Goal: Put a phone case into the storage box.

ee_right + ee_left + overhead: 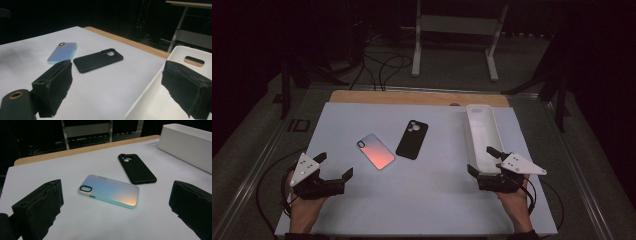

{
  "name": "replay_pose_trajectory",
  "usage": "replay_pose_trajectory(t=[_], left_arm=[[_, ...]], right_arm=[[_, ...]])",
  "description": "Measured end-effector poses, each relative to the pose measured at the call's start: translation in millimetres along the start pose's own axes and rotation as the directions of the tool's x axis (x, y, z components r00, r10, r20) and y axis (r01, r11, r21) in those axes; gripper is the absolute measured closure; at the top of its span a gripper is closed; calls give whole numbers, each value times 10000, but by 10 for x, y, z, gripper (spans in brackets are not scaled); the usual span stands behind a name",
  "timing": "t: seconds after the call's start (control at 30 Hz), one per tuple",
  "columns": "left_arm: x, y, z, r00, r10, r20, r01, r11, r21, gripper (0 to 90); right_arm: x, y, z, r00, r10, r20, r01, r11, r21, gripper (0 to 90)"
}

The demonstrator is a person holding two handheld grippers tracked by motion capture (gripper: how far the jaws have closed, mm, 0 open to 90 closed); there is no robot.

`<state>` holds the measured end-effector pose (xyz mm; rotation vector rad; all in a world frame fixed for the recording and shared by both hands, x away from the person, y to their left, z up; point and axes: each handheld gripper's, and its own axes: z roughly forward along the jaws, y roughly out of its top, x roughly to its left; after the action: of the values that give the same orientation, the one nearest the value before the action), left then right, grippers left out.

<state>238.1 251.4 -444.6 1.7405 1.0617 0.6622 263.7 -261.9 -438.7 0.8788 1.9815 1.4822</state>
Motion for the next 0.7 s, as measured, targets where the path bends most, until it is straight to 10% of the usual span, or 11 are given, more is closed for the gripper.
replay_pose_trajectory(t=[0.7], left_arm=[[-63, 111, 135, 9989, 1, 472, -24, 9989, 468, 0]], right_arm=[[-59, 45, -9, 9998, -132, 167, 130, 9998, 119, 94]])
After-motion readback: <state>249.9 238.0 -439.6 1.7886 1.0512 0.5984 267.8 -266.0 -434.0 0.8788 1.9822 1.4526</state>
